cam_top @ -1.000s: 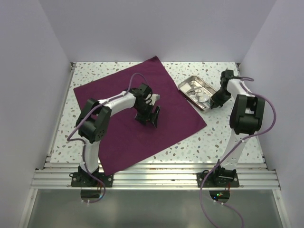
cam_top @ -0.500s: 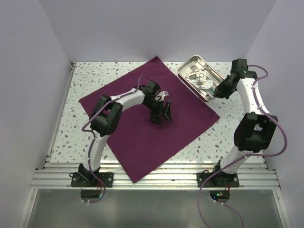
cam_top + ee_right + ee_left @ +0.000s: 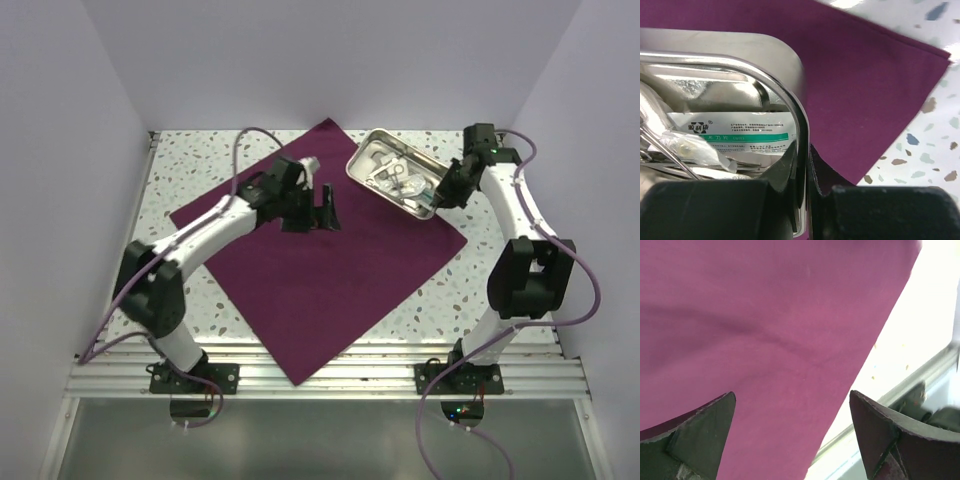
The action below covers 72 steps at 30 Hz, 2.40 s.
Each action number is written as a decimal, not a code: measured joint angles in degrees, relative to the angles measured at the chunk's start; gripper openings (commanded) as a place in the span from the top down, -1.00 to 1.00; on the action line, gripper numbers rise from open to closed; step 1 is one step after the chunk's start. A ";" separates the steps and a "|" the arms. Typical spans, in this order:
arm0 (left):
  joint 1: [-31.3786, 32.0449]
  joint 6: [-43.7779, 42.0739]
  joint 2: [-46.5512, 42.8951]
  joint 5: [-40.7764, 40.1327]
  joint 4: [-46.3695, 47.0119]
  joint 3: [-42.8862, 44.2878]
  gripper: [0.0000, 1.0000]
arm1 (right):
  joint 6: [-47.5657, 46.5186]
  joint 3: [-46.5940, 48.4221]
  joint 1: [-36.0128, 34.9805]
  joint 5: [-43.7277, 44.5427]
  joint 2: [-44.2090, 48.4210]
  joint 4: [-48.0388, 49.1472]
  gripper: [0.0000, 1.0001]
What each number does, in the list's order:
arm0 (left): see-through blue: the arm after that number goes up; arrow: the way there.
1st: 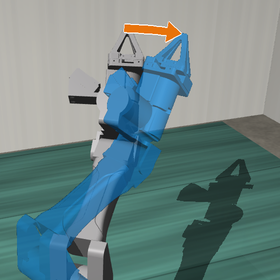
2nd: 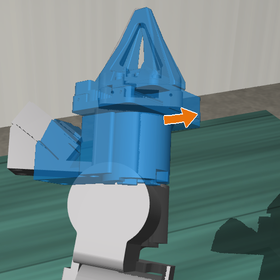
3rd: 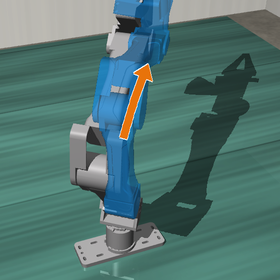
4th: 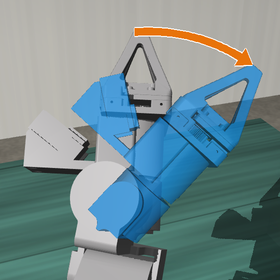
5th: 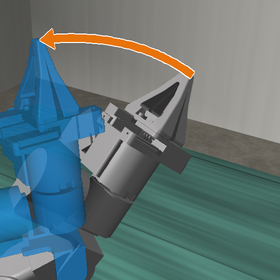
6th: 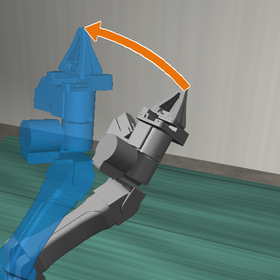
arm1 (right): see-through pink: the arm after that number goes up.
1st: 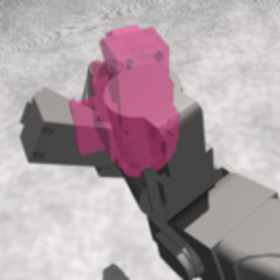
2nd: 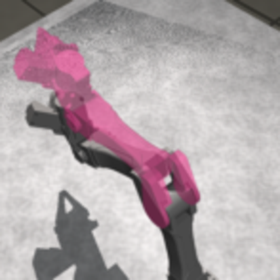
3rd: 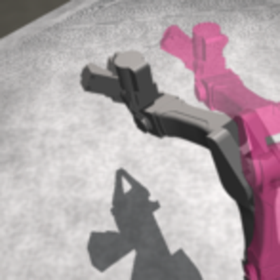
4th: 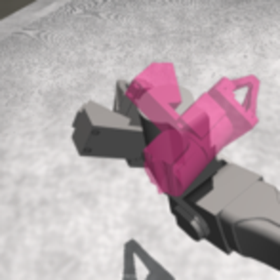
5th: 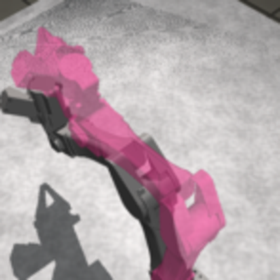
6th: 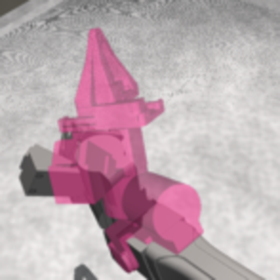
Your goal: Prepare the surgical pack
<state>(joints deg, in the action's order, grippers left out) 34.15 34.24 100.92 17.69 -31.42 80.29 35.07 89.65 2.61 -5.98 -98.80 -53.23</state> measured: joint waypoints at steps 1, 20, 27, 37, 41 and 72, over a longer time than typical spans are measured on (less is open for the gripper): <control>-1.29 0.24 -4.96 -2.62 0.39 -1.99 -0.99 | -0.70 0.20 -1.66 0.35 -0.39 0.11 1.00; -29.24 -2.51 -22.53 -14.71 -2.80 -11.78 -0.99 | -8.63 4.24 -20.48 -5.03 -21.11 4.39 1.00; -29.27 -6.16 -15.72 -20.50 -6.16 -6.47 -0.99 | -7.67 10.84 -26.64 -3.48 -25.99 4.37 1.00; -29.73 -6.95 -9.49 -28.35 -12.22 -2.69 -0.99 | -0.92 11.17 -29.99 1.36 -27.10 2.89 1.00; -30.05 -6.80 -5.53 -32.92 -15.21 -0.59 -0.99 | 0.22 11.17 -30.10 2.45 -27.47 2.89 1.00; -34.51 -8.13 -4.66 -32.63 -15.89 -0.59 -0.99 | 3.63 8.68 -33.27 4.07 -26.93 5.42 1.00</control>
<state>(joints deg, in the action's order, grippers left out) -0.36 26.11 96.27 -14.94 -47.31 79.70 38.70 98.32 -30.65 -1.91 -125.73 -47.81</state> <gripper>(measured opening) 0.992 0.085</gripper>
